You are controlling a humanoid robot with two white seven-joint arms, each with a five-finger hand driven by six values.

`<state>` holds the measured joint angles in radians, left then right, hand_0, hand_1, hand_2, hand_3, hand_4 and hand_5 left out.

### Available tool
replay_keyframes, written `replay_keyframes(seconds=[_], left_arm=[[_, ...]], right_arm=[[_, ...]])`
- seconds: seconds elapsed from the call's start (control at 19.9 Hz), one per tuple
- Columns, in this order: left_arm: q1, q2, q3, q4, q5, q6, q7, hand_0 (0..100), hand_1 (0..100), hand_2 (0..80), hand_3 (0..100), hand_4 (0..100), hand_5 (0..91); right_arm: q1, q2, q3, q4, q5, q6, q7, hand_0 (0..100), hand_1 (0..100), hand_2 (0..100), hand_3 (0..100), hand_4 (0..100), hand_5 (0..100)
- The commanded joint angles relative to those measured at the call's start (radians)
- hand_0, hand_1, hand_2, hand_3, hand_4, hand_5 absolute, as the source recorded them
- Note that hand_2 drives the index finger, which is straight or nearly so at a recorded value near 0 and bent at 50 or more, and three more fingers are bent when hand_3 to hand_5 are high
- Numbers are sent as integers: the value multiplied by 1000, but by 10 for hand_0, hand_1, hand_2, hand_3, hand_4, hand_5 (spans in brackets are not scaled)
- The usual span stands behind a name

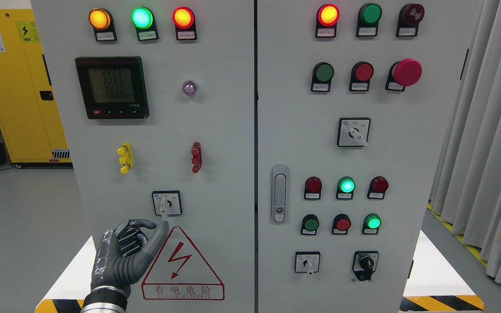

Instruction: Turn on light switch 1

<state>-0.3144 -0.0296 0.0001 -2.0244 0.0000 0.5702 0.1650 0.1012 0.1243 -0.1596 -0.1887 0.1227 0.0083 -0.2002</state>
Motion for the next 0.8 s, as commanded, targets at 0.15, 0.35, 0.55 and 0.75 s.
replay_keyframes(seconds=[0.15,0.35,0.55,0.75], left_arm=[[-9,-19,-20,16,-35,20,1,182,692,564,957,911,879],[-22,-26,-29,26,-78,20,1,214,693,569,959,911,879],[-23,-26,-35,29,-80,20,1,242,695,572,960,912,879],[-35,-44,-35,32,-81,22,2,255,695,572,960,912,879]], right_arm=[[0,0,0,0,0,-1,1,0,500,40,0,0,0],[0,0,0,0,0,-1,1,0,500,40,0,0,0],[0,0,0,0,0,-1,-1,0,500,40,0,0,0],[0,0,0,0,0,-1,1,0,500,40,0,0,0]])
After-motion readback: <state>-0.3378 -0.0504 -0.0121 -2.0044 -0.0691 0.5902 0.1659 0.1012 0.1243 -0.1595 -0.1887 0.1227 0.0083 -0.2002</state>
